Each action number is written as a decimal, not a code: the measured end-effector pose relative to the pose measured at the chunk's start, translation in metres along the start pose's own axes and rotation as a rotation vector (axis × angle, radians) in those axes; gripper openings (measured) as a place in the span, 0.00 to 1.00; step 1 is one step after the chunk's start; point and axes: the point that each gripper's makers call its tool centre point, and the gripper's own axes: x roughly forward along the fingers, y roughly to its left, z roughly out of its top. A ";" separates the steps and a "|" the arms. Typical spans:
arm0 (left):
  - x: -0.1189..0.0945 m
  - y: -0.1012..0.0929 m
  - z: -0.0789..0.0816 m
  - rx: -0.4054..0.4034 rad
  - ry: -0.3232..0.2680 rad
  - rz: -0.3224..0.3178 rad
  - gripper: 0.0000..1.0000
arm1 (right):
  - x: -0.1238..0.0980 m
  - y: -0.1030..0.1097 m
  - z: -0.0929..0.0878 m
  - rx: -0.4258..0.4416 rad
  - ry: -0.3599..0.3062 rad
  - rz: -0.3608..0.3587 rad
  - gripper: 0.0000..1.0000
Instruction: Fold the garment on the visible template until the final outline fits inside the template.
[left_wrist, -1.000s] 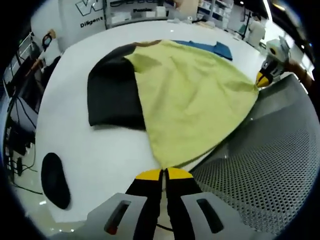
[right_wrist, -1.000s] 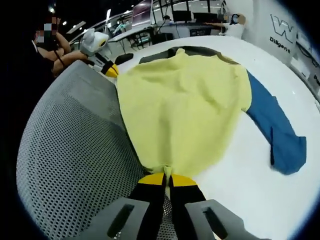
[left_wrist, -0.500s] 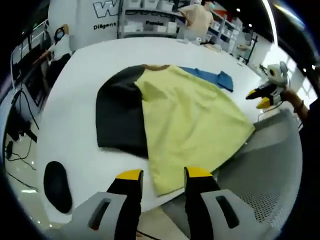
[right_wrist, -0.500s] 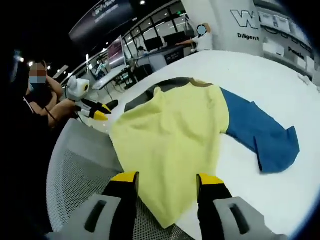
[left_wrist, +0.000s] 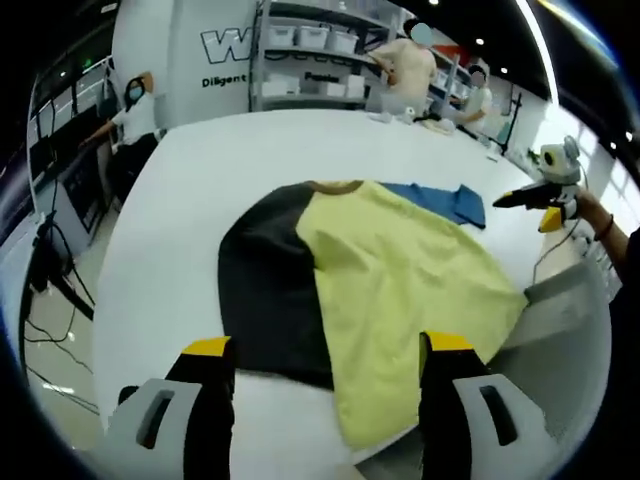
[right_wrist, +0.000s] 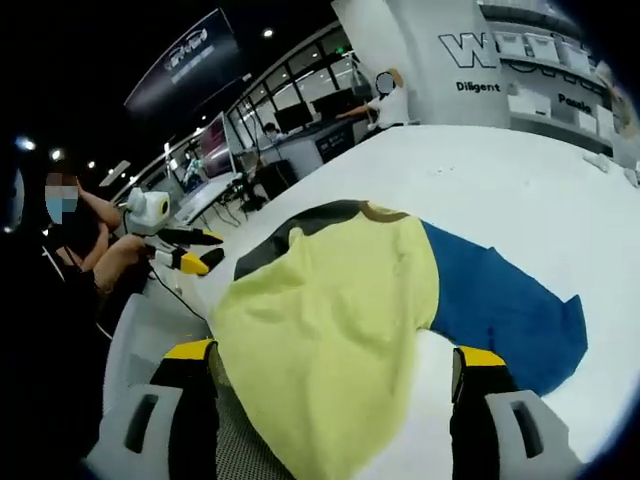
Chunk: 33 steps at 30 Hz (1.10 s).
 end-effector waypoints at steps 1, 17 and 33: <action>0.002 0.002 0.003 -0.003 -0.010 0.006 0.76 | 0.004 -0.005 0.006 0.020 -0.020 0.000 0.96; 0.051 0.030 0.073 0.010 -0.140 0.021 0.88 | 0.046 -0.063 0.055 0.053 -0.078 -0.044 0.99; 0.116 0.047 0.096 -0.009 -0.101 -0.021 0.80 | 0.100 -0.098 0.076 0.016 -0.037 -0.047 0.88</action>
